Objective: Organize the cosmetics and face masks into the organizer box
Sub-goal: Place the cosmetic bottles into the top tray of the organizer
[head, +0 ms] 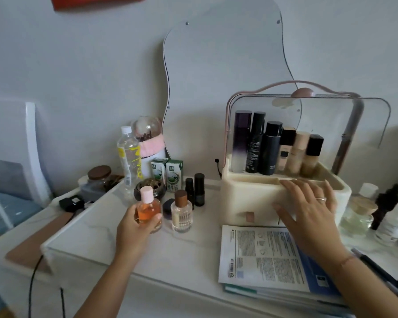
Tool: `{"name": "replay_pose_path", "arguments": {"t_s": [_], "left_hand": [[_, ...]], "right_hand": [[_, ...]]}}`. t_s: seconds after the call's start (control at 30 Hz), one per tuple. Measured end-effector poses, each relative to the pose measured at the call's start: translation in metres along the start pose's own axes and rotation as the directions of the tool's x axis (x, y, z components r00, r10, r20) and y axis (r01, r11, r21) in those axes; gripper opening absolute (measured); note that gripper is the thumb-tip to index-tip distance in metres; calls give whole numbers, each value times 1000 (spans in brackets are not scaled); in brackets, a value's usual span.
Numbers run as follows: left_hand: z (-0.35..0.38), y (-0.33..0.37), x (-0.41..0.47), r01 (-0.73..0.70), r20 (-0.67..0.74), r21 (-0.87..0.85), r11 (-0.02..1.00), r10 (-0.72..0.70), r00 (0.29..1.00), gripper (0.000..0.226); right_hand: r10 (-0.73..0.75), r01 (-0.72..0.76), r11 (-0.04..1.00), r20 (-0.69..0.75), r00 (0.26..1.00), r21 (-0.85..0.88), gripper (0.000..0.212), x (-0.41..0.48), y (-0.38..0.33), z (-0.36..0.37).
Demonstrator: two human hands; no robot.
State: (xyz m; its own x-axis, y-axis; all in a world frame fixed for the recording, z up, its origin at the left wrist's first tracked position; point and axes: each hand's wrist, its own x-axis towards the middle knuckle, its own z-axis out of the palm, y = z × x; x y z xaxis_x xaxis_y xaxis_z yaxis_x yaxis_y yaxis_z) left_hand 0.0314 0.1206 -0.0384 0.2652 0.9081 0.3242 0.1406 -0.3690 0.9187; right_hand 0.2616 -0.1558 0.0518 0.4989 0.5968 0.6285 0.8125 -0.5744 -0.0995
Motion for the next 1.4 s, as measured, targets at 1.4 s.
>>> {"name": "replay_pose_path", "arguments": {"t_s": [1.4], "left_hand": [[119, 122, -57, -554, 331, 1, 832, 523, 786, 50]], "right_hand": [[335, -423, 726, 258, 906, 542, 64, 128, -53, 26]]}}
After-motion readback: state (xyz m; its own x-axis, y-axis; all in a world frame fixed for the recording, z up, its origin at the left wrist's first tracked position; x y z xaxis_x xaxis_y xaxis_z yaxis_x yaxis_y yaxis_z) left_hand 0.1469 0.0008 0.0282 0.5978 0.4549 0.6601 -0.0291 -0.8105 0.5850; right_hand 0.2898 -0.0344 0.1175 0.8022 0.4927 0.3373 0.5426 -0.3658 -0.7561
